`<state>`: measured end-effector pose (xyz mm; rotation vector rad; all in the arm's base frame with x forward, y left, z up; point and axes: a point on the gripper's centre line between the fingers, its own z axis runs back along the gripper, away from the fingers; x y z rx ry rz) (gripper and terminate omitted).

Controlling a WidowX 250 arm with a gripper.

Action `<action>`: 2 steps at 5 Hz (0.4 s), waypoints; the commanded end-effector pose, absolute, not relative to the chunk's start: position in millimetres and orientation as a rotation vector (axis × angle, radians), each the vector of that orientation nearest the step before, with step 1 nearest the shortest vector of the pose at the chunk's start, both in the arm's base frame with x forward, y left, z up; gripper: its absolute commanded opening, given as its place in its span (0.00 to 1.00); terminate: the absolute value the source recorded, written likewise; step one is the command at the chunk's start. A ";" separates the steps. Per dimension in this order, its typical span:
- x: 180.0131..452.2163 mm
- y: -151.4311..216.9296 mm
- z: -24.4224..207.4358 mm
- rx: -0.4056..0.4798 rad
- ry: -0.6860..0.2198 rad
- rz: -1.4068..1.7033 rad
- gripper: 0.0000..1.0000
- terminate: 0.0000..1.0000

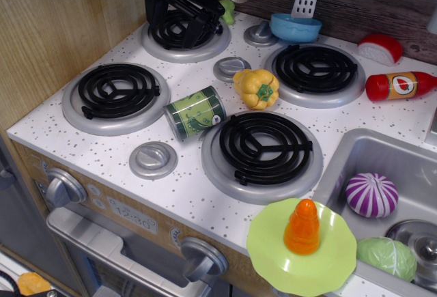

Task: Take carrot off plate

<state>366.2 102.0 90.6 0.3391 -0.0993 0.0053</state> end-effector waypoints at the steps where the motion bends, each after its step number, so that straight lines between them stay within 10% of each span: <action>1: 366.2 102.0 90.6 0.339 -0.099 0.005 1.00 0.00; 2: 354.0 61.8 132.5 0.355 -0.044 -0.021 1.00 0.00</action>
